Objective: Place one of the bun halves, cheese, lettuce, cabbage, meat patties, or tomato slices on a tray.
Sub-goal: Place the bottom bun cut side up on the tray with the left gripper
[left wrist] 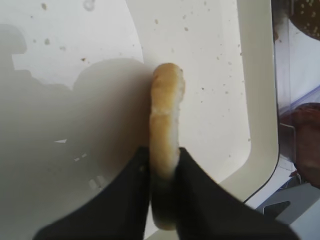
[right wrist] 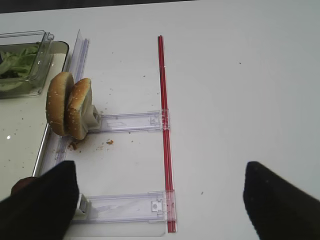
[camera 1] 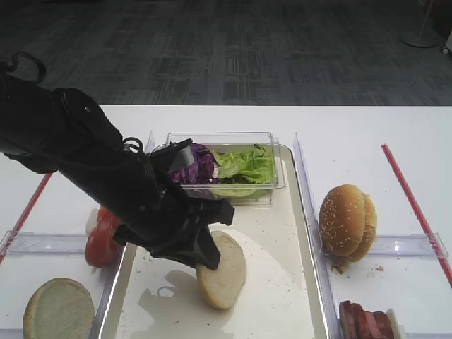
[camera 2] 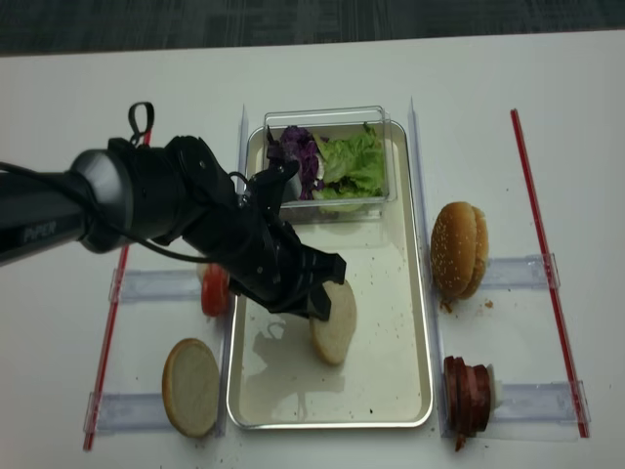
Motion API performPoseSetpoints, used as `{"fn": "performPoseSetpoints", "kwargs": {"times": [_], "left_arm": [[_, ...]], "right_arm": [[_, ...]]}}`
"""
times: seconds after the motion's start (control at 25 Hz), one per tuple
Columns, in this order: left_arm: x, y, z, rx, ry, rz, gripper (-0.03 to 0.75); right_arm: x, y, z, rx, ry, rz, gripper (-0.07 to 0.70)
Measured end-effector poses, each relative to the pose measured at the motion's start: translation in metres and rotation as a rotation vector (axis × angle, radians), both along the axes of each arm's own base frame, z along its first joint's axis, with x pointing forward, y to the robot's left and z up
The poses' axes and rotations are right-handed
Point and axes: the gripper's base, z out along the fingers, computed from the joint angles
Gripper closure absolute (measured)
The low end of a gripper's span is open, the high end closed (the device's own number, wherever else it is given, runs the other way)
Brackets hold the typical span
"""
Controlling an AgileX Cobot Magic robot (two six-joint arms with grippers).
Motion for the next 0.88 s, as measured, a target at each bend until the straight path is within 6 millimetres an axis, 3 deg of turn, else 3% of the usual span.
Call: {"fn": "performPoseSetpoints", "kwargs": {"times": [0.08,0.2,0.32,0.48,0.88], "left_arm": [[-0.0001,0.0001,-0.0003,0.001,-0.001,-0.001,0.566],[0.0000,0.0001,-0.0003,0.001,-0.003,-0.002,0.348],[0.0000,0.0001,-0.0003,0.001,-0.002,0.000,0.193],[0.0000,0.0001,-0.0003,0.001,-0.001,0.001,0.142],[0.0001,0.0002,-0.0003,0.001,-0.001,0.003,0.135]], "right_arm": [[0.0000,0.0000,0.0000,0.000,0.000,0.000,-0.046],[0.0000,0.0000,0.0000,0.000,0.000,0.000,-0.046],[0.0000,0.0000,0.0000,0.000,0.000,0.000,-0.046],[0.0000,0.0000,0.0000,0.000,0.000,0.000,-0.046],[0.0000,0.0000,0.0000,0.000,0.000,0.000,-0.046]]}}
